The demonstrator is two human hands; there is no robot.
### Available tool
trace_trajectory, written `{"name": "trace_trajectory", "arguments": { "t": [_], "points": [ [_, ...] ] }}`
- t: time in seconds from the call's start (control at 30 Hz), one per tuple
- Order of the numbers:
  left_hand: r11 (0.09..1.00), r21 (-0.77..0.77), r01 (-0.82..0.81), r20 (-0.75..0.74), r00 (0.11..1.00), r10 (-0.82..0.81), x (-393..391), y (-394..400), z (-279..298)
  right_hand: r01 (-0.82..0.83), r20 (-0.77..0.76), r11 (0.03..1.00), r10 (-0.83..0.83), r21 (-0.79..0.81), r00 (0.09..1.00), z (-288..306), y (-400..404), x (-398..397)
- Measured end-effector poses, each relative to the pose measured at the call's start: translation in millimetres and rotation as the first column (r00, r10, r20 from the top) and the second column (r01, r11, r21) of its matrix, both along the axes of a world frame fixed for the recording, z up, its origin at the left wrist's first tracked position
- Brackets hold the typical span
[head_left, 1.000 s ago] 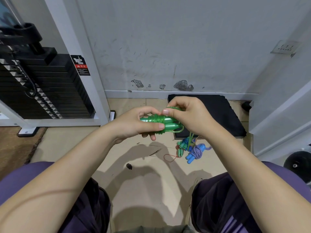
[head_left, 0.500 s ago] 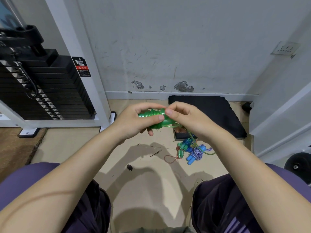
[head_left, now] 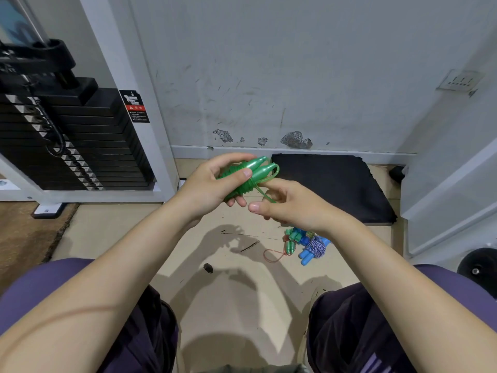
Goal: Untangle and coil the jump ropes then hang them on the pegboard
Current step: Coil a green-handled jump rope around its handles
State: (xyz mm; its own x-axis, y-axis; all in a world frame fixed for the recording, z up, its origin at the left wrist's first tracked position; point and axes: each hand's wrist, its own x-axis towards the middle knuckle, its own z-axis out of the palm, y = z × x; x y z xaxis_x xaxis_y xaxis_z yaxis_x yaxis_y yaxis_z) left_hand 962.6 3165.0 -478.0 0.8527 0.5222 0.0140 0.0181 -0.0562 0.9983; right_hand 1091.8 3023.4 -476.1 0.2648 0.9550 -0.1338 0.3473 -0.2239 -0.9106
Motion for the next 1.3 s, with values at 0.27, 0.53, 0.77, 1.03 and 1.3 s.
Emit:
{"name": "trace_trajectory", "arguments": {
  "t": [0.27, 0.53, 0.77, 1.03, 1.3],
  "points": [
    [0.963, 0.037, -0.268, -0.071, 0.96, 0.27, 2, 23, -7, 0.082, 0.421, 0.996, -0.085, 0.025, 0.903, 4, -1, -7],
    [0.991, 0.059, 0.12, -0.316, 0.944, -0.096, 1, 3, -5, 0.066, 0.662, 0.97, -0.209, 0.235, 0.72, 10, -7, 10],
    [0.938, -0.085, 0.335, -0.251, 0.904, -0.346, -2, -10, 3, 0.078, 0.434, 0.96, -0.194, 0.271, 0.88, 1, -3, 12],
    [0.988, 0.028, 0.152, -0.247, 0.959, -0.141, 6, -18, -2, 0.159, 0.29, 0.95, -0.236, 0.267, 0.928, -2, 0, 11],
    [0.963, 0.039, 0.268, -0.172, 0.951, -0.258, -2, -10, 5, 0.307, -0.078, 0.929, -0.297, 0.207, 0.952, 5, -2, 15]
  ]
}}
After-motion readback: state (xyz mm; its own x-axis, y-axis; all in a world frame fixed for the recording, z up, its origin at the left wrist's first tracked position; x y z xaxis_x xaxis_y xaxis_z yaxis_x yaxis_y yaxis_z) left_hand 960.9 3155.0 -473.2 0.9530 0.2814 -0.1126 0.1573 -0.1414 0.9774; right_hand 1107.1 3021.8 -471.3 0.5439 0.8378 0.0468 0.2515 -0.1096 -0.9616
